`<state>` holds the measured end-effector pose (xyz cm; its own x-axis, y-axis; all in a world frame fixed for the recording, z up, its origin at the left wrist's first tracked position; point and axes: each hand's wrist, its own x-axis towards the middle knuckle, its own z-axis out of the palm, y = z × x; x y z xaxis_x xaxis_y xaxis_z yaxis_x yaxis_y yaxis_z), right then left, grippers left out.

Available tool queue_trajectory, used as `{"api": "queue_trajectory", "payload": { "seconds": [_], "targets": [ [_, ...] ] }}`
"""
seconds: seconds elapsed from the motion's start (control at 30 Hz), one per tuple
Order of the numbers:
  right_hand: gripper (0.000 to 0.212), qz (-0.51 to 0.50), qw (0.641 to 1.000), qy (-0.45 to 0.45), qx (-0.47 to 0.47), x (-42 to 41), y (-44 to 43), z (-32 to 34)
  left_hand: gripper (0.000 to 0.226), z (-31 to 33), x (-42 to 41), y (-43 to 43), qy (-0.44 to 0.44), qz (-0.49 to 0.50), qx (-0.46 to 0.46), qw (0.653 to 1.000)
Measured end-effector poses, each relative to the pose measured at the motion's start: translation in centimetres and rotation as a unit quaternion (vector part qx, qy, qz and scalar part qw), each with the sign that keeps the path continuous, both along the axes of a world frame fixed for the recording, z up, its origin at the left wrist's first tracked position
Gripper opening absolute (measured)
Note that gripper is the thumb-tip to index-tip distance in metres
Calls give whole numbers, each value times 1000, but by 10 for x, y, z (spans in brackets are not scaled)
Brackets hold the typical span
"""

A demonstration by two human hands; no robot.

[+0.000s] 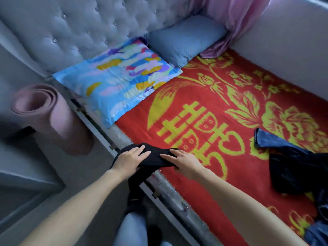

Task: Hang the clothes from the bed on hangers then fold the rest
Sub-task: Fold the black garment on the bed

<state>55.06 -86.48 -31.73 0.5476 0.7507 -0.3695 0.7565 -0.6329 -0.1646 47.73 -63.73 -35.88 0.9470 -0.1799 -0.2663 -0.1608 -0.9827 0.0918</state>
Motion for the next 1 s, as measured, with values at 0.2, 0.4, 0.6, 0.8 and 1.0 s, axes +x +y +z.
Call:
{"api": "queue_trajectory", "payload": {
  "seconds": [0.2,0.4,0.6,0.8,1.0],
  "targets": [
    [67,108,989,-81,57,-22,75,77,63,89,-66,62,-82,101,14,991],
    [67,244,953,-147,102,-85,192,151,65,161,-178,148,-147,213,54,964],
    [64,374,899,-180,142,-217,331,195,67,199,-353,244,-166,332,65,926],
    [59,459,860,-150,167,-402,479,252,53,236,-554,329,-214,486,-65,845],
    [46,547,818,-124,129,-552,595,316,83,243,-694,370,-308,618,-130,712]
  ]
}}
